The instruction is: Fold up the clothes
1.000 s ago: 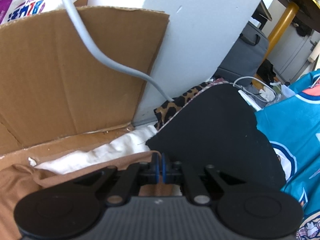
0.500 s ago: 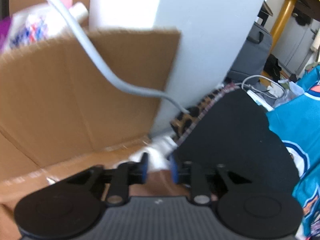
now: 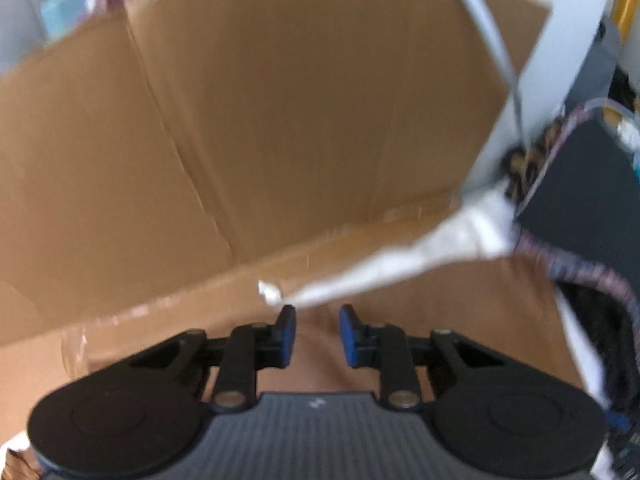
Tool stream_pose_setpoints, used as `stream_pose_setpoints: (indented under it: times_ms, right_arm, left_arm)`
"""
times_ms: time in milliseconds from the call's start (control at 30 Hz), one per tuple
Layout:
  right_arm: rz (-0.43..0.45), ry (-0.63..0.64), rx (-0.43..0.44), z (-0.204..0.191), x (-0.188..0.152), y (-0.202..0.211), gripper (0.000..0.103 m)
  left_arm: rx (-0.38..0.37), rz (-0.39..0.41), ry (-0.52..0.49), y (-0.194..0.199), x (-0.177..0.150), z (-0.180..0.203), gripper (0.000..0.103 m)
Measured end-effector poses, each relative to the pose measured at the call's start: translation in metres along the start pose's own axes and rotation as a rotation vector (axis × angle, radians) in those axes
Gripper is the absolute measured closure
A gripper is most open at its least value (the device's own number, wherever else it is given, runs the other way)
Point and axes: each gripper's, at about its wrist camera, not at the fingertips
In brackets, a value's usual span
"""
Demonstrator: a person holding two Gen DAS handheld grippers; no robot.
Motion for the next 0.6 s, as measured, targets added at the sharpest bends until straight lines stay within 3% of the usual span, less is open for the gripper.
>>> stream_pose_setpoints:
  times_ms: [167,500,600]
  right_arm:
    - [-0.008,0.003,0.000,0.001,-0.003,0.013,0.093]
    - [0.054,0.213,0.093,-0.004,-0.038,0.043,0.091]
    - [0.040,0.239,0.149,-0.013,-0.035,0.034,0.076]
  left_arm:
    - [-0.001,0.005,0.021,-0.025,-0.007,0.009,0.079]
    - [0.021,0.092,0.053,-0.037,0.001,0.026,0.081]
    - [0.013,0.140,0.053,-0.023,0.003,0.029,0.081]
Point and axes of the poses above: each gripper's, at about its wrist camera, not at the fingertips, and y roughly against the way its jaws point, z to its right, x to its top, and after that the axes turned 4 degrees about x, right-handed
